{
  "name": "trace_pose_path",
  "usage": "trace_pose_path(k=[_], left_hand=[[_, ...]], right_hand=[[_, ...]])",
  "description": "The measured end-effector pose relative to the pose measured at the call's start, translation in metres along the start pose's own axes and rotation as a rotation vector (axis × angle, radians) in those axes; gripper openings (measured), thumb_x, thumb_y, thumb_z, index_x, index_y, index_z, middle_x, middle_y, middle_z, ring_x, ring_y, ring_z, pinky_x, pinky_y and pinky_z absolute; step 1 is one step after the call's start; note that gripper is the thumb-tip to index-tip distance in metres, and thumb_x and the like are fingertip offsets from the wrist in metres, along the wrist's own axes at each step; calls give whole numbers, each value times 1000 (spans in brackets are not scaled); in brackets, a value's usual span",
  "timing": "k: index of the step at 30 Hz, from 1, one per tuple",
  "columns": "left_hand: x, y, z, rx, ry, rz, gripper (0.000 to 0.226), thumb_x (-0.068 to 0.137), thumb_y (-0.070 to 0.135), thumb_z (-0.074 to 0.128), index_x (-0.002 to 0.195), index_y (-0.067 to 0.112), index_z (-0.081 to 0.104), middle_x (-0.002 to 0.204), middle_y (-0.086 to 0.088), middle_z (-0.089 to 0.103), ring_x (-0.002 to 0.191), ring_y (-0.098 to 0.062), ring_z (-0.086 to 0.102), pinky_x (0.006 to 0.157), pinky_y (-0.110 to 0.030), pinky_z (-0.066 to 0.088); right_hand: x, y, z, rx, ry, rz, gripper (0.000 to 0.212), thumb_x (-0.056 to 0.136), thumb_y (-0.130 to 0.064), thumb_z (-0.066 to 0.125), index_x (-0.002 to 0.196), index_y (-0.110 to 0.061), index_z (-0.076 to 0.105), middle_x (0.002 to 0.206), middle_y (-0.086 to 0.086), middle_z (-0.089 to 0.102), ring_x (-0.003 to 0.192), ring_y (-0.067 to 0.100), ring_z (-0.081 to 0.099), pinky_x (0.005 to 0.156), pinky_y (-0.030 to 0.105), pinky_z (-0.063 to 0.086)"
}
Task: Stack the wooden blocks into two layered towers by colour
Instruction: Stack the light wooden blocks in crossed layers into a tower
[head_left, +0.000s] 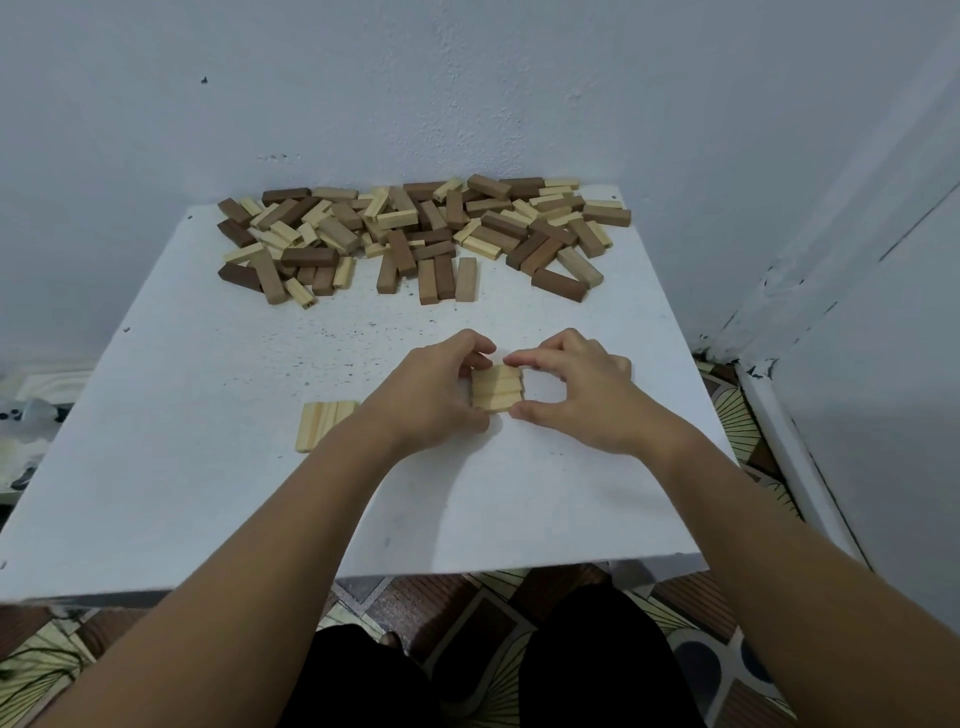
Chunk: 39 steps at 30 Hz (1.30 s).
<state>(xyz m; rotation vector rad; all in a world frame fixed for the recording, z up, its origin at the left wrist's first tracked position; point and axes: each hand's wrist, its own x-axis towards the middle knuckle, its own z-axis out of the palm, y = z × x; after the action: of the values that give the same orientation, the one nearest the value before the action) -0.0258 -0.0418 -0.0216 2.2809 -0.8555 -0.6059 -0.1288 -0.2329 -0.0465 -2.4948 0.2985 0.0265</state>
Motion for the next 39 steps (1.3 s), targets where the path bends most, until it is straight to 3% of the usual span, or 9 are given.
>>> trace_pose_path(k=[7, 11, 13, 15, 18, 22, 33, 39], left_hand=[[-22, -3, 9, -30, -22, 20, 77, 76, 12, 85, 142, 31, 50, 130, 8, 60, 118, -10, 57, 97, -20, 47], [-27, 1, 8, -143, -1, 42, 79, 76, 31, 83, 146, 32, 47, 139, 11, 50, 123, -9, 51, 100, -26, 46], [-26, 5, 10, -344, 165, 29, 60, 90, 31, 73, 145, 32, 48, 138, 12, 52, 123, -3, 51, 98, -22, 44], [-23, 12, 19, -612, 327, -33, 44, 103, 36, 56, 146, 33, 47, 144, 10, 51, 130, -4, 49, 107, -24, 41], [-16, 20, 38, -907, 435, -121, 55, 94, 55, 42, 147, 38, 43, 155, 8, 45, 142, -6, 40, 124, -36, 30], [-14, 30, 50, -1043, 520, -113, 78, 88, 63, 38, 158, 29, 37, 162, 4, 39, 148, -5, 34, 127, -32, 24], [-9, 34, 62, -1069, 467, -49, 76, 92, 61, 27, 161, 30, 31, 164, -1, 39, 151, -5, 31, 129, -36, 19], [-7, 32, 65, -1068, 492, -32, 75, 92, 60, 29, 159, 29, 35, 161, 0, 43, 149, -4, 34, 128, -34, 22]], right_hand=[[-28, -6, 10, -6, 17, 1, 54, 90, -57, 71, 140, -51, 53, 121, -18, 40, 123, 4, 34, 100, 30, 14], [-32, -10, 3, 58, 2, -20, 57, 91, -58, 68, 145, -49, 50, 128, -16, 43, 124, 4, 39, 107, 32, 21], [-31, -13, 1, 329, 100, -10, 46, 100, -47, 61, 145, -42, 53, 130, -13, 51, 121, 3, 48, 111, 32, 34], [-26, -21, 0, 710, 177, 28, 40, 106, -44, 50, 146, -39, 51, 140, -11, 55, 131, 0, 48, 114, 30, 36], [-15, -36, 13, 1057, 208, 85, 56, 95, -52, 40, 150, -41, 38, 156, -5, 46, 146, 4, 38, 123, 31, 27], [-10, -49, 33, 1138, 255, 121, 69, 91, -53, 34, 157, -32, 33, 159, -3, 43, 147, 2, 35, 128, 33, 21], [-6, -53, 49, 1155, 252, 145, 72, 93, -61, 28, 161, -38, 27, 162, -9, 40, 152, 6, 28, 125, 30, 17], [-7, -57, 59, 1174, 293, 145, 53, 111, -41, 23, 163, -32, 22, 165, -8, 36, 151, 4, 27, 114, 22, 19]])
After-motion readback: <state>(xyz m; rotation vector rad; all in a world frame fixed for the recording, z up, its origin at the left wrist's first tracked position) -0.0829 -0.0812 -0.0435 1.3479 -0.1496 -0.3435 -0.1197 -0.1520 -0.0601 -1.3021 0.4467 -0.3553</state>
